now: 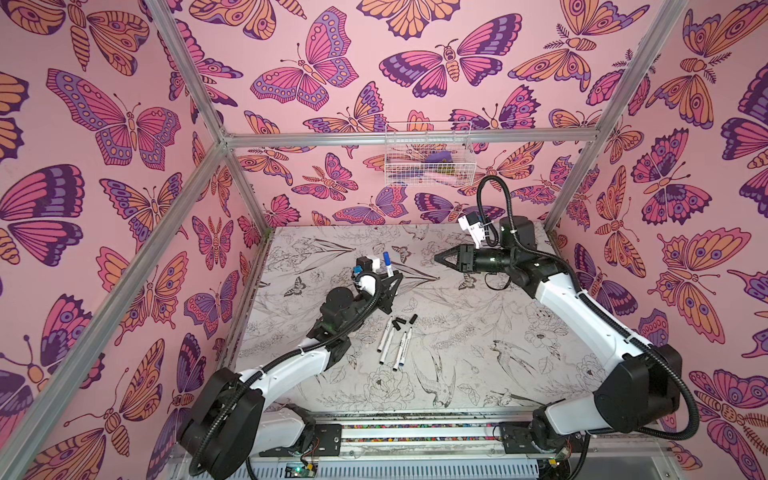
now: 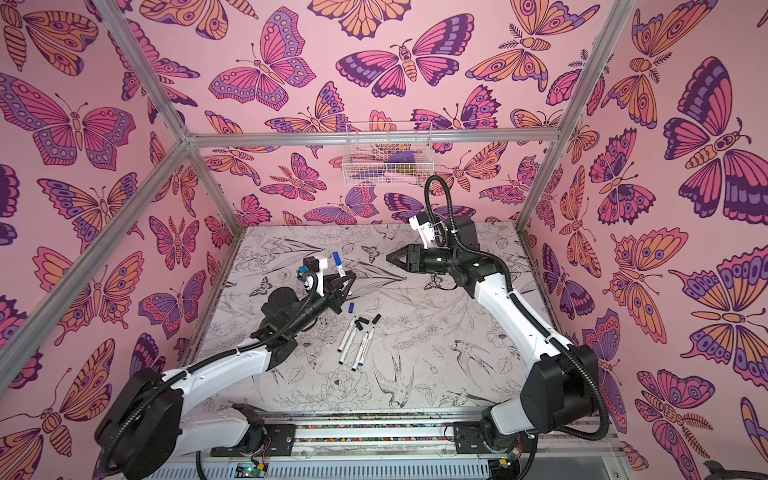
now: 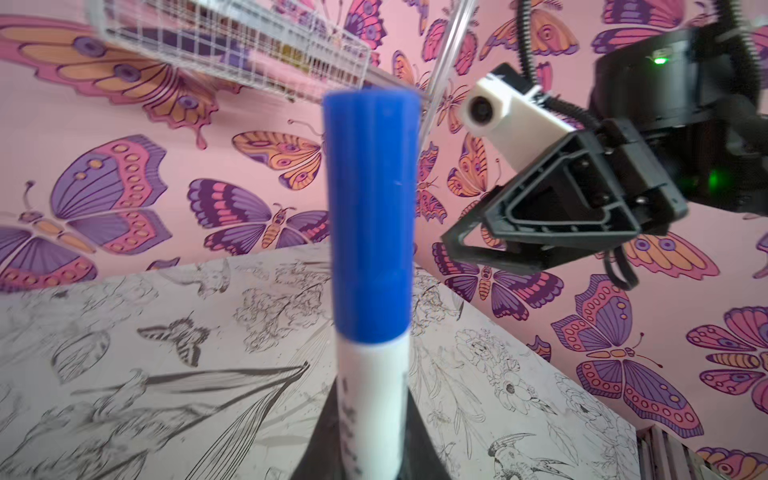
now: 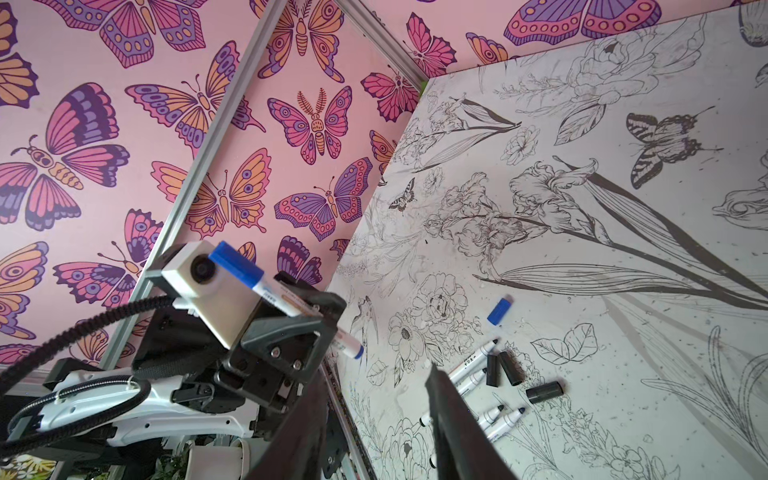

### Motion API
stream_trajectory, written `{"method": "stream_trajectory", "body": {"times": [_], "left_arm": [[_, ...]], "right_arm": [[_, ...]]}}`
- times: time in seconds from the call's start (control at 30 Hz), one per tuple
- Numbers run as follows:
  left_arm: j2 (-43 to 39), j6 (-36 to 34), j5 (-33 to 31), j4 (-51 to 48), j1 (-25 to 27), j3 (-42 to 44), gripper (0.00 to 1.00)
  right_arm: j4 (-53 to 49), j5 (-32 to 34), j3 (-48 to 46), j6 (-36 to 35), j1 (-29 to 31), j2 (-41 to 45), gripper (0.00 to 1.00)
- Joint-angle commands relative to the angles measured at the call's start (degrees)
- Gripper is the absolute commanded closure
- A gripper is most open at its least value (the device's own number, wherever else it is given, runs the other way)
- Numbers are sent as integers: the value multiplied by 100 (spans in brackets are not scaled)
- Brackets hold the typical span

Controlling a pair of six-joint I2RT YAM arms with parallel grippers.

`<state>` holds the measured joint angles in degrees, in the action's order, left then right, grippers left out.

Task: Insert the pens into the pen caps
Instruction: 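Lower the blue-capped marker onto the table with the left gripper and release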

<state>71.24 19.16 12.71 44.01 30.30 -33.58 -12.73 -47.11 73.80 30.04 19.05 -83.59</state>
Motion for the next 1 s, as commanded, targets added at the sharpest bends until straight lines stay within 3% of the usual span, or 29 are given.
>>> {"method": "stream_trajectory", "body": {"times": [0.0,0.13,0.2,0.47,0.67,0.77,0.8,0.87,0.97], "left_arm": [[-133,636,-454,-1664,-482,-158,100],[602,842,-343,-4490,-1214,-1196,100],[1130,684,-210,-5277,-1472,-1667,100],[2957,220,-449,-6591,-1751,-2871,100],[3631,211,-820,-7342,-1790,-3510,100],[3840,159,-960,-7618,-1791,-3701,87],[3899,147,-972,-7695,-1791,-3750,73],[3983,144,-1022,-7782,-1791,-3818,59],[4033,154,-1042,-7793,-1793,-3813,52]], "right_arm": [[-251,211,40,-124,-32,4,58],[-641,472,135,-372,-25,-43,59],[-643,518,104,-404,-16,-25,59],[-872,557,131,-602,-15,44,60],[-924,607,87,-692,-8,115,61],[-951,656,77,-721,-9,124,62],[-952,663,70,-731,-7,119,62],[-968,693,70,-741,-6,108,62],[-1011,739,88,-761,-12,93,63]]}}
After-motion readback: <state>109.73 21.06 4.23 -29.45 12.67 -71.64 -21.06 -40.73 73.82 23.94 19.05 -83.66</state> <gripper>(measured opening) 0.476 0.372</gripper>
